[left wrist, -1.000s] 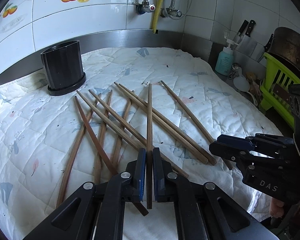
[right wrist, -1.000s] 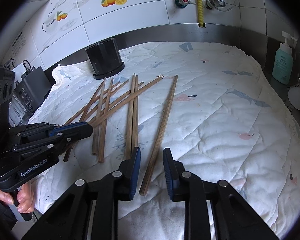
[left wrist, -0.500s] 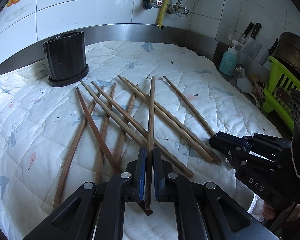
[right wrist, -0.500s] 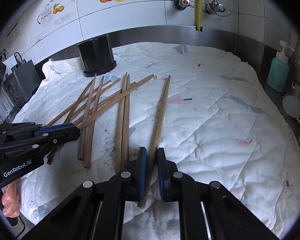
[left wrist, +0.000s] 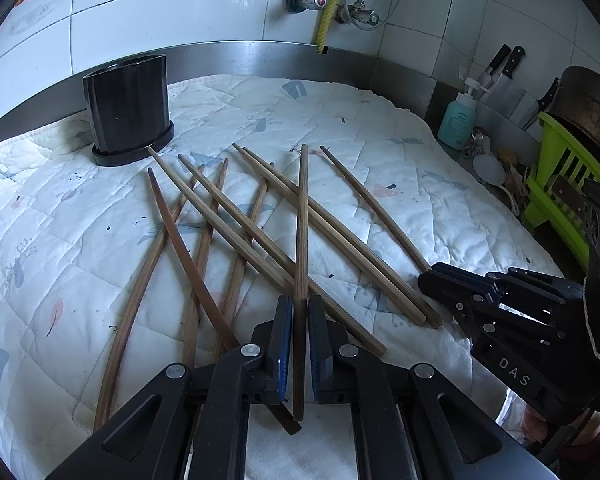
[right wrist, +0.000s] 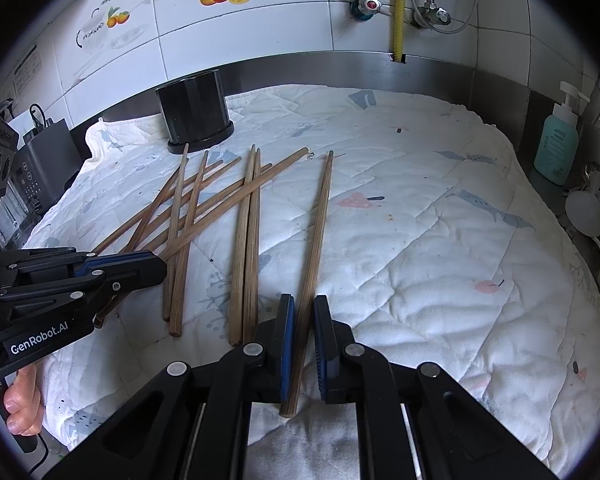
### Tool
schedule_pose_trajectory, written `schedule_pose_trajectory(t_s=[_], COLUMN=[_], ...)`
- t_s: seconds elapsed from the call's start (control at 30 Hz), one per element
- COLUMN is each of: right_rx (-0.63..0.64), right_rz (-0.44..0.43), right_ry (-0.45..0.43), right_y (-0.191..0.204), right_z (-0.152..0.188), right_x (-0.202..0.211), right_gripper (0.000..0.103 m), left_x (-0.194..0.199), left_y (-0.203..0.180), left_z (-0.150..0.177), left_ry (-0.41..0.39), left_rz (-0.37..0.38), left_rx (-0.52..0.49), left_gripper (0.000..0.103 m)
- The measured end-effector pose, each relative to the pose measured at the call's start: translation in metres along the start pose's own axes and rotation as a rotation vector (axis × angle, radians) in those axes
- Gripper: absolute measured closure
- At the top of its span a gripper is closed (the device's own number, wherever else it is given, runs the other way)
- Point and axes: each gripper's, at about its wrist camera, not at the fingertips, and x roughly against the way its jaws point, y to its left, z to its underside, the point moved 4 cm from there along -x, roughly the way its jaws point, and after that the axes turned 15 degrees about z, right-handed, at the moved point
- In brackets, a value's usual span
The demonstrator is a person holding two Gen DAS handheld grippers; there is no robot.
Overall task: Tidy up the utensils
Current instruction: 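Lift the chopstick with the left tool and carry it over the black cup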
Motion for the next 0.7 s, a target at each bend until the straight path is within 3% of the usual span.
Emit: schedule_pose_trajectory(t_s=[0.27, 0.7], right_rx=[-0.001, -0.023], right_rz=[0.005, 0.006], right_ry=[-0.020, -0.122], right_y=[-0.004, -0.016], right_z=[-0.004, -0.034], right_x=[0.005, 0.030], right_gripper=[0.093, 0.094], left_x=[0.011, 0.066], left_y=[-0.003, -0.007], left_z=[-0.007, -0.054], left_ry=[-0.042, -0.172], left_rz=[-0.014, -0.045], left_rx=[-0.015, -0.058], left_gripper=[0.097, 0.097])
